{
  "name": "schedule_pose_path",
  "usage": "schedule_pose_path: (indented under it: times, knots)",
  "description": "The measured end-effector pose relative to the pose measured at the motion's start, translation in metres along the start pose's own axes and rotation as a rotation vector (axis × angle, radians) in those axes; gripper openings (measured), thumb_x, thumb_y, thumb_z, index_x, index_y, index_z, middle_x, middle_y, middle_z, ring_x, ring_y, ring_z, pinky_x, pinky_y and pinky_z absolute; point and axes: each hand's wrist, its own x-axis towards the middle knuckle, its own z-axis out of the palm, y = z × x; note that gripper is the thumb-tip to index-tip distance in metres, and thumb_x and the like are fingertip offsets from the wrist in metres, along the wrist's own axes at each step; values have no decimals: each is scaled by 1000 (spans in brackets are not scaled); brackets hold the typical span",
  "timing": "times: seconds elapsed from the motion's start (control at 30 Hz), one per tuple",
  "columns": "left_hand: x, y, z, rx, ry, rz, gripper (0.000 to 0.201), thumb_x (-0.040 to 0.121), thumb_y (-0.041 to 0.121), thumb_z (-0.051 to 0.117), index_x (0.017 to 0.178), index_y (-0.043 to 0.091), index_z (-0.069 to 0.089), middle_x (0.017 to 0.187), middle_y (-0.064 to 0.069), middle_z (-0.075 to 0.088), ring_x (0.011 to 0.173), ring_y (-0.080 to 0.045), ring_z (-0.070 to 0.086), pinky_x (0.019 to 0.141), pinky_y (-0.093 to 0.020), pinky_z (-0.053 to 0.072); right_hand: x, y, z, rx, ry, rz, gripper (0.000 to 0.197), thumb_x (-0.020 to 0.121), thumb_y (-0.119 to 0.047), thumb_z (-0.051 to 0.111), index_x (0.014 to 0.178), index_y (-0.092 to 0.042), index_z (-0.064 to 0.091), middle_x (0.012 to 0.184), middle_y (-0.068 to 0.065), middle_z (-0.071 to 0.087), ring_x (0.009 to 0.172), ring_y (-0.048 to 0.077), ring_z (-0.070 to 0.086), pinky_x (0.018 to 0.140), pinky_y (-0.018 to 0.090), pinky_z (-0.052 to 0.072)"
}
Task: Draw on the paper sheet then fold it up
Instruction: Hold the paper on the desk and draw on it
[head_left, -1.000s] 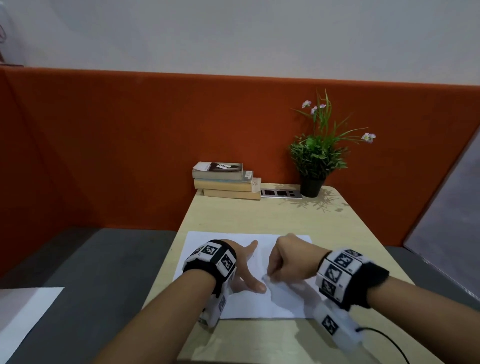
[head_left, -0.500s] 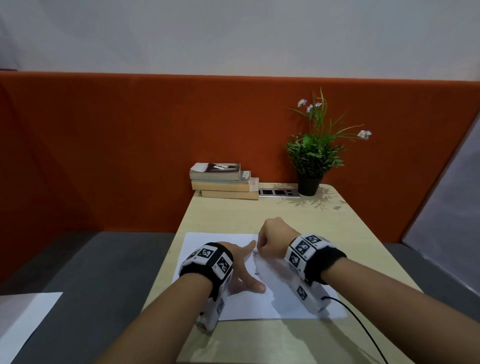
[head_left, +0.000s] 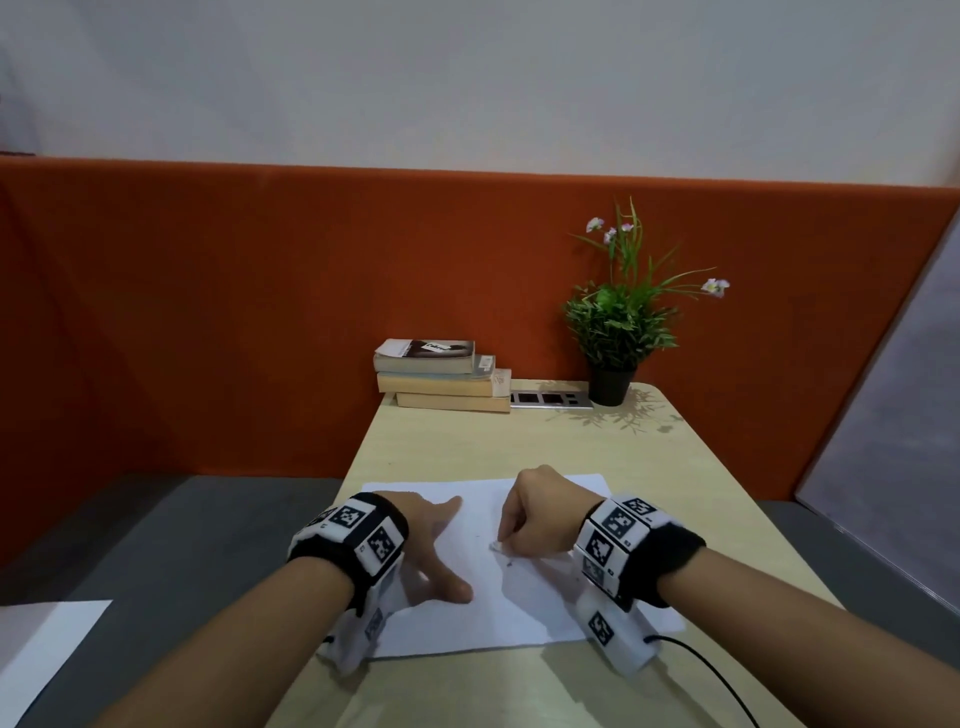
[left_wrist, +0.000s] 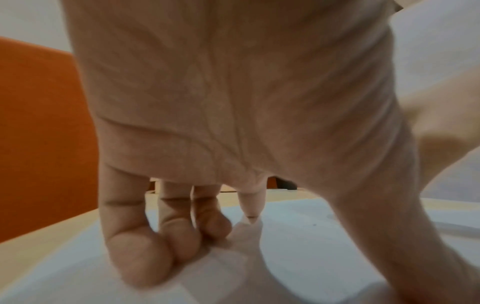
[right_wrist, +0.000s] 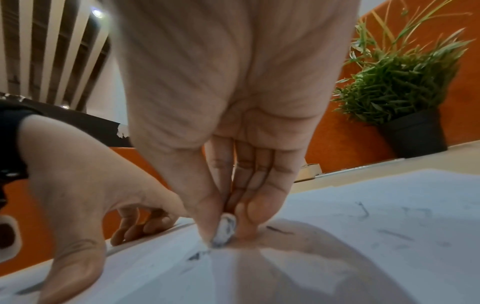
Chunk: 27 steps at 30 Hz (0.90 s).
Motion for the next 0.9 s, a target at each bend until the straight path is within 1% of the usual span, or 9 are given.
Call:
schedule_pose_path:
  times: [0.17,0.33,0.47,0.53,0.6,0.67,0.77,0.83,0.9]
  knots:
    - [-4,-5,7,-51,-11,-44,132,64,87,67,159,40,-11,154,-8,35,136,-31,43,102,-43,41,11,-1,0,-42,47,-5,11,84,-18,76,86,-10,83,87,2,79,82,20,75,77,37,65]
    - [-4,-4,5,-58,-28,-60,133,63,89,67,158,42,-14,158,-9,31,140,-33,39,106,-45,41,20,-4,-3,-50,60,-7,12,86,-13,73,88,-6,83,89,4,80,85,19,74,78,34,64]
    - [-2,-7,10,-57,-13,-57,134,60,92,65,156,45,-15,158,-7,31,139,-31,41,102,-43,42,3,-13,10,2,-59,-89,9,83,-25,79,87,-18,83,84,-8,78,81,11,74,78,30,63]
    - [-2,-8,12,-41,16,-57,136,56,96,62,156,45,-15,157,-7,33,137,-31,43,99,-41,43,2,-13,9,0,-97,-116,11,82,-29,82,88,-20,83,85,-9,78,83,10,74,78,28,62]
    - [-2,-7,12,-33,11,-58,135,57,96,61,157,44,-15,156,-8,35,135,-31,45,98,-40,44,9,-13,4,-16,-54,-112,11,82,-27,82,89,-19,84,86,-7,79,82,10,73,78,28,62]
    - [-3,-6,9,-43,-18,-65,133,60,93,63,157,44,-15,155,-9,35,135,-32,45,99,-41,45,18,-13,1,-37,30,-99,10,83,-21,79,89,-14,84,87,-3,79,79,11,71,72,27,60]
    - [-3,-6,10,-31,6,-57,137,54,98,60,156,45,-15,153,-9,38,131,-32,48,94,-41,45,22,-14,5,-31,79,-71,10,85,-15,75,87,-9,83,83,-1,78,77,14,72,67,25,59]
    - [-4,-7,14,-24,30,-53,139,51,100,58,155,46,-15,151,-9,39,128,-31,50,91,-38,46,17,-13,7,-5,3,-67,8,84,-16,77,88,-13,84,81,-6,77,80,12,73,74,27,62]
    - [-4,-8,16,-22,38,-46,139,51,100,58,155,45,-15,149,-9,41,126,-30,51,91,-38,47,10,-12,4,7,-127,-94,8,82,-19,81,89,-18,84,81,-7,78,80,12,75,78,27,63]
